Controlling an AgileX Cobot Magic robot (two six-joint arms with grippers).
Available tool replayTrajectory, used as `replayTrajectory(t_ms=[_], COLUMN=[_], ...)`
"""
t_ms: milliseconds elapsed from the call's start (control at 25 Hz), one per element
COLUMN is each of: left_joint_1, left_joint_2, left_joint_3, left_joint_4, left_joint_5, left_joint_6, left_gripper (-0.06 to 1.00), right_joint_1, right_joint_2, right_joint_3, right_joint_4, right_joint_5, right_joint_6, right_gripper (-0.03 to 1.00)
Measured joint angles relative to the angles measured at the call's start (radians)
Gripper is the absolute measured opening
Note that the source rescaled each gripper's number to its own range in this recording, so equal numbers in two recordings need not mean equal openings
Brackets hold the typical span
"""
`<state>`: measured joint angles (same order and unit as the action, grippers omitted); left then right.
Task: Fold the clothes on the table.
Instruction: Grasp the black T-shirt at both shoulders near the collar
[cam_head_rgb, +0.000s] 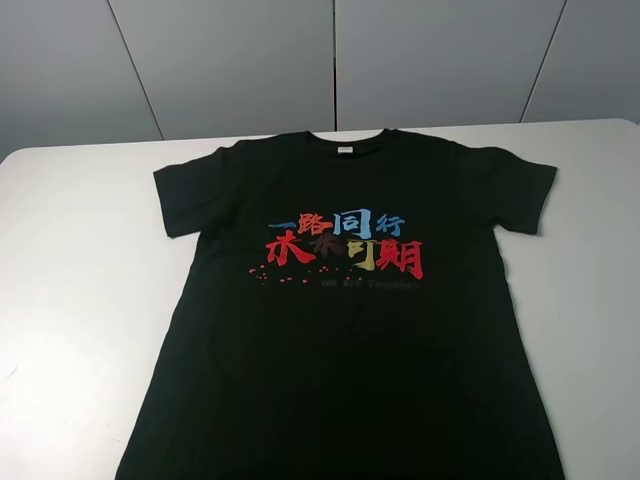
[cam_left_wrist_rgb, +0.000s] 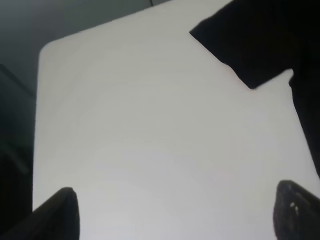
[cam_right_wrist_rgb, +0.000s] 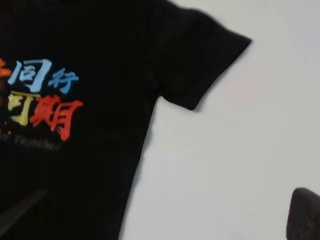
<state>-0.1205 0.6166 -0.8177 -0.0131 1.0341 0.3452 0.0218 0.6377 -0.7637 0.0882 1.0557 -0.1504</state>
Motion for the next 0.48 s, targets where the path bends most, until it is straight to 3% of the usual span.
replayTrajectory(t_ms=[200,320,480], left_joint_1=[-0.029,-0.092,-0.187], left_joint_2=[0.275,0.441,0.641], left_joint_3=[-0.099,-0.114,-0.114], left_joint_4=[-0.106,-0.107,-0.093], left_joint_5=[-0.029,-0.097,-0.206], left_joint_6=[0.185,0.28,0.316], left_gripper=[1.0,1.0,1.0], right_joint_1=[0.0,0.0,0.0], right_joint_2=[0.235,0.352,0.486], right_joint_3=[-0.063,-0.088,-0.096], right_joint_4=[0.077,0.143,0.219], right_joint_5=[-0.051,-0.061,-0.088], right_joint_6=[-0.139,-0.213,-0.293], right_gripper=[1.0,1.0,1.0])
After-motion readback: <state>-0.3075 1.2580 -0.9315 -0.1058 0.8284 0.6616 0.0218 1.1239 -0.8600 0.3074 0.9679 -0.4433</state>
